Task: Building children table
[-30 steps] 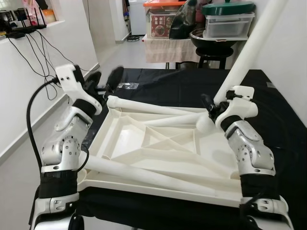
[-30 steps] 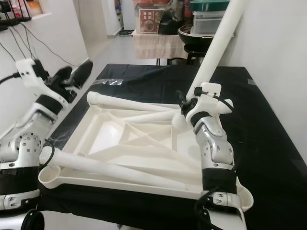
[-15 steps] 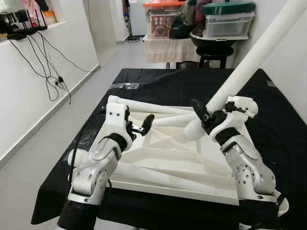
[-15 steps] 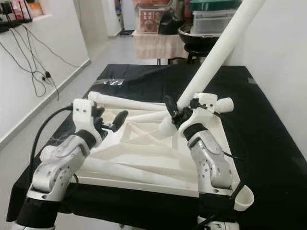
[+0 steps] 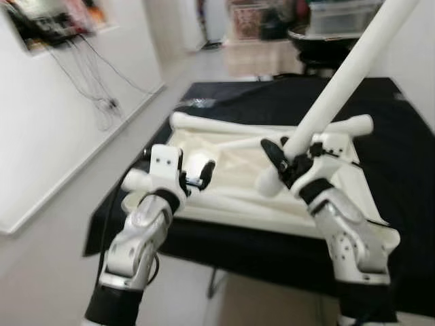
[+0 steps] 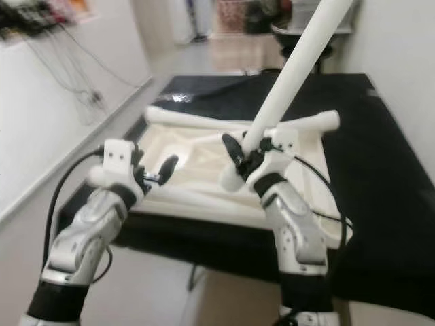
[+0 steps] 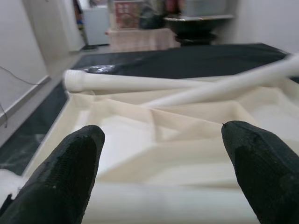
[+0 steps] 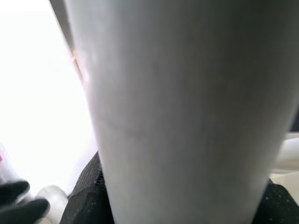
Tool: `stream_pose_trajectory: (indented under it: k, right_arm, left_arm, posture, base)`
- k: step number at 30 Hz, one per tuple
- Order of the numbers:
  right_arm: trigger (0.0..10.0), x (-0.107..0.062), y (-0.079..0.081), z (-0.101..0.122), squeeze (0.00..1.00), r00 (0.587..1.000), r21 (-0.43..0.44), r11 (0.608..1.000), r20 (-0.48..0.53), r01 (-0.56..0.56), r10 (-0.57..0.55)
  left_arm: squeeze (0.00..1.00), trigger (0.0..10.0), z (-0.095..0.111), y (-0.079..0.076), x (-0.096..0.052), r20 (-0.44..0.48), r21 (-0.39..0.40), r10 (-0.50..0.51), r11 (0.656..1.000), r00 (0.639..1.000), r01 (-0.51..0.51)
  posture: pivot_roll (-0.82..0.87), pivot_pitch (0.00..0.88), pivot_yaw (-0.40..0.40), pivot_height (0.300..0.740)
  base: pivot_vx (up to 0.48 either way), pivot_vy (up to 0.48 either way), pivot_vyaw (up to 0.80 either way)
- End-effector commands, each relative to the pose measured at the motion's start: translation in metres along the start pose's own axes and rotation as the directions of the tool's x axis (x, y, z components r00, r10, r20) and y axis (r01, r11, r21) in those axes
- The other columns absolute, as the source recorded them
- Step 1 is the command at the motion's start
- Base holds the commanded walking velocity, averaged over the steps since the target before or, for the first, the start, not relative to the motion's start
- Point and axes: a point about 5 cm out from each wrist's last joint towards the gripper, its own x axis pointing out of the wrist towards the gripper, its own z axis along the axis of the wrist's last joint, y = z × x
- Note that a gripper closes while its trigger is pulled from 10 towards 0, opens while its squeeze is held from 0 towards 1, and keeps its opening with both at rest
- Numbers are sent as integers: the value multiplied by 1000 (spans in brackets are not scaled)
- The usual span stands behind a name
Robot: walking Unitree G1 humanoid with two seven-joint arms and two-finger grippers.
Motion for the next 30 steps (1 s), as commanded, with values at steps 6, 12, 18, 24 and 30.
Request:
stream_pose_trajectory:
  k: [6, 12, 18, 24, 30]
  right_arm:
    - [10000, -2, -1, 5, 0, 1000, -17, 1000, 28, 13, -13]
    - [10000, -1, 0, 5, 0, 1000, -44, 999, 13, 8, -7]
    - [10000, 0, 2, 4, 0, 1000, -63, 998, -2, -10, 10]
    - [10000, 1, 6, 4, 0, 999, -109, 993, 4, -33, 34]
    - [10000, -1, 16, -1, 0, 995, -163, 982, -23, -99, 97]
  left_arm:
    - [0, 10000, 2, 2, 2, 41, 42, 38, 998, 998, -40]
    - [0, 10000, -4, 7, 1, 32, 62, 68, 996, 997, -70]
    - [0, 10000, -14, 13, -3, 9, 70, 96, 993, 995, -96]
    - [0, 10000, -21, 13, -6, -11, 67, 83, 994, 996, -82]
    - [0, 10000, -28, 15, -10, -36, 25, 77, 997, 996, -76]
  posture:
    - [-126, 0, 56, 740]
    - [-128, 0, 54, 740]
    - [-120, 0, 56, 740]
    - [-117, 0, 57, 740]
    - [-117, 0, 52, 740]
  base:
    - [0, 0, 0]
    - [0, 0, -93]
    - [0, 0, -800]
    - [0, 0, -267]
    - [0, 0, 0]
